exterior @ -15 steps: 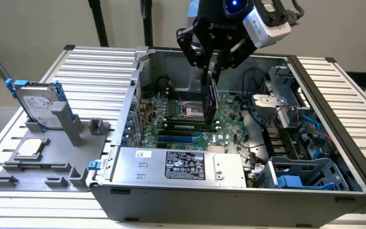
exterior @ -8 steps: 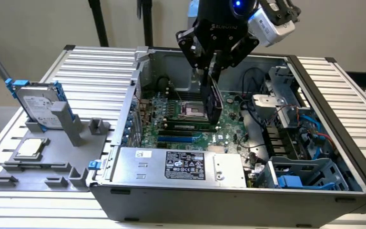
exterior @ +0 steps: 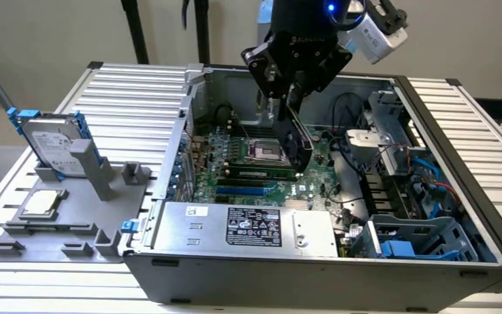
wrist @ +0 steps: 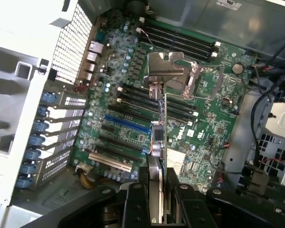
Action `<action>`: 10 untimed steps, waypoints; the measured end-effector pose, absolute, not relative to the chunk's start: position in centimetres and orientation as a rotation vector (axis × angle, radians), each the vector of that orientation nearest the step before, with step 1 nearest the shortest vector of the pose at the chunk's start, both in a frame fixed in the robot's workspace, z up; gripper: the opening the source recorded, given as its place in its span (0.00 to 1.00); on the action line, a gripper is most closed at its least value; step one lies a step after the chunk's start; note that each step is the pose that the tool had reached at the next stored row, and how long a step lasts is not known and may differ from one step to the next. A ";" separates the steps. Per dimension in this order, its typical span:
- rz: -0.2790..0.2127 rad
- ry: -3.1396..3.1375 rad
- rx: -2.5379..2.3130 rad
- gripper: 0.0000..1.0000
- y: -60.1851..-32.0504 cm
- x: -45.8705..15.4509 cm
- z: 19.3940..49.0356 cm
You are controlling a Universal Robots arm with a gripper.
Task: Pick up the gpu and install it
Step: 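Insert the gpu into the slot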
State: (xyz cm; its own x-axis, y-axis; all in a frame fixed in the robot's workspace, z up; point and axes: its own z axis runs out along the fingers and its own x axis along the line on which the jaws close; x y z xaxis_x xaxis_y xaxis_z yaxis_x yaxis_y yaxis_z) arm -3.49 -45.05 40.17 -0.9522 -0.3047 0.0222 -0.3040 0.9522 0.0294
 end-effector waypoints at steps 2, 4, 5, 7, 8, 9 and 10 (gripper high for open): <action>-0.039 -3.068 0.535 0.27 -45.1 -3.5 40.1; -0.038 -3.057 0.591 0.27 -45.0 -3.5 40.0; -0.038 -3.052 0.618 0.27 -45.1 -3.5 40.0; -0.037 -3.040 0.673 0.27 -45.1 -3.5 39.9; -0.037 -3.033 0.703 0.26 -45.1 -3.5 39.8; -0.036 -3.026 0.730 0.26 -45.1 -3.5 39.8; -0.036 -3.019 0.757 0.26 -45.1 -3.5 39.7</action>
